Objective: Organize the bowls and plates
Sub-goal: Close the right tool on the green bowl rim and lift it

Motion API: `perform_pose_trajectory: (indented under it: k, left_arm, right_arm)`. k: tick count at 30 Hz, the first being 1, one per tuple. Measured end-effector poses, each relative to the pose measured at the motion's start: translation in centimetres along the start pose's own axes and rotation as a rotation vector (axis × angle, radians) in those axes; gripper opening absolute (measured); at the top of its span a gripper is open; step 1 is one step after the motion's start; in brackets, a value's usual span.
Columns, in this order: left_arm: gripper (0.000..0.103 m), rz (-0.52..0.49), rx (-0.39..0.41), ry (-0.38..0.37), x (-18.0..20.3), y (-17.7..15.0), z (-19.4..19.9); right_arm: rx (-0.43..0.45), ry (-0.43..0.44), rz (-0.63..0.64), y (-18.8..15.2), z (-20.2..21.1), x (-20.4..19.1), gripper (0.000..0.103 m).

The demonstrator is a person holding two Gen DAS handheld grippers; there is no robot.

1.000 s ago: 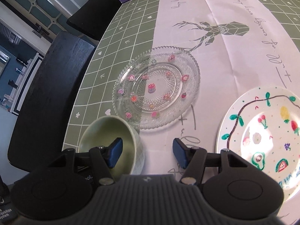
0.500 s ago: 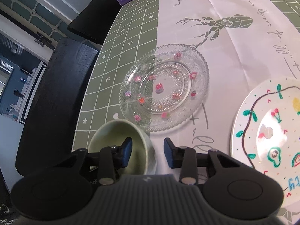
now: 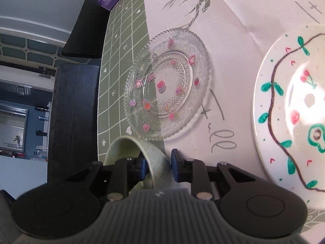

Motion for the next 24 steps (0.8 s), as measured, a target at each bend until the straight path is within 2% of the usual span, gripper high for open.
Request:
perform_pose_trajectory:
  k: [5, 12, 16, 24]
  left_arm:
    - [0.027, 0.065, -0.03, -0.018, -0.5, 0.1, 0.2]
    - [0.024, 0.049, -0.056, -0.025, 0.0, -0.4, 0.5]
    - [0.023, 0.033, -0.081, -0.042, 0.4, -0.8, 0.7]
    - [0.023, -0.039, -0.06, -0.082, 2.0, -1.2, 2.3]
  right_arm:
    - [0.036, -0.061, 0.108, -0.5, 0.6, -1.0, 0.016]
    - [0.08, -0.089, 0.058, -0.7, 1.9, -0.6, 0.016]
    - [0.074, -0.117, 0.02, -0.9, 2.7, -0.1, 0.016]
    - [0.103, -0.116, 0.013, -1.2, 5.1, 0.2, 0.016]
Point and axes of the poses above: each gripper's, at about its wrist camera, not at the fingertips, and z roughly against the way its jaws point, x to its right, y to its top, the point moved 6 cm from there along -z, roughly the way its jaws point, and after that the axes turned 2 degrees about -y, right-handed, at the moved point
